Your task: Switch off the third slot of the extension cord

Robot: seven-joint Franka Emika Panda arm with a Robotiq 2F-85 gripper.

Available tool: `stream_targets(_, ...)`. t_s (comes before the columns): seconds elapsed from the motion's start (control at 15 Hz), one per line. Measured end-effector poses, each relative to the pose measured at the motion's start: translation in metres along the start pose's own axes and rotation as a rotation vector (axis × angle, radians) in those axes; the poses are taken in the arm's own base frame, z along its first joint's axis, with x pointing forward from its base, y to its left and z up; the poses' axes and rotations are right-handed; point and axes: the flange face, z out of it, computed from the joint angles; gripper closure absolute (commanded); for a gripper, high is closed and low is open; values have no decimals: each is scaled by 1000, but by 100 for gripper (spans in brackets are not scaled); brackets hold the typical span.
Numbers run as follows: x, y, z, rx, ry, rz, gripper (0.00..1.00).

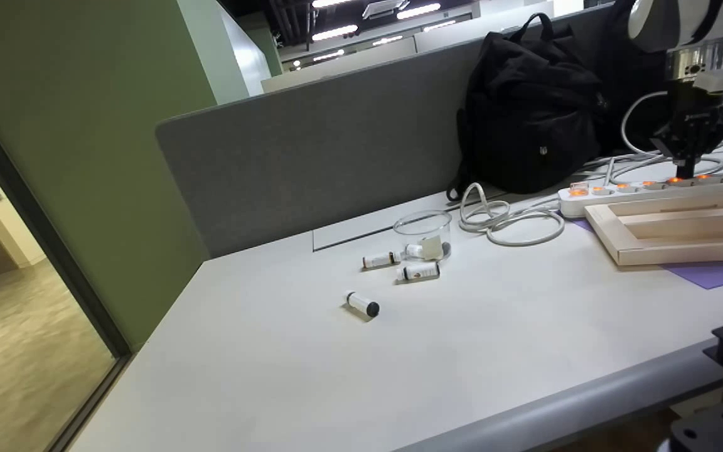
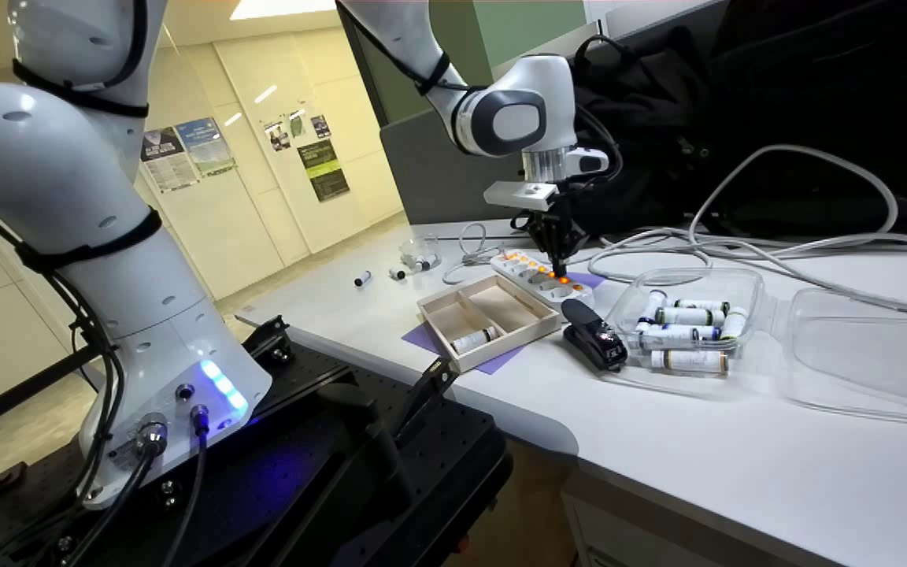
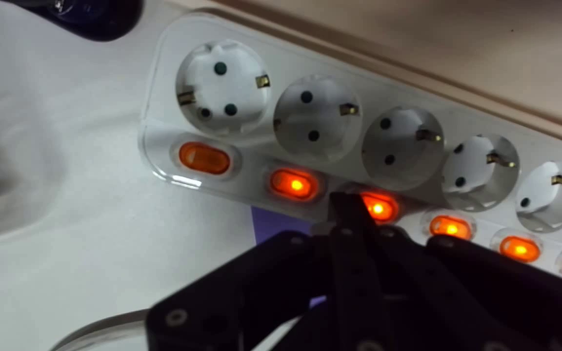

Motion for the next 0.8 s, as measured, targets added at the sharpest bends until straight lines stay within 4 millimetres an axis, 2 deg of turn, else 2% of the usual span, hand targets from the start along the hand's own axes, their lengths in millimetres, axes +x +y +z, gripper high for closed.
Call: stream_targets(0.8, 2, -5, 0, -3, 1, -12, 100)
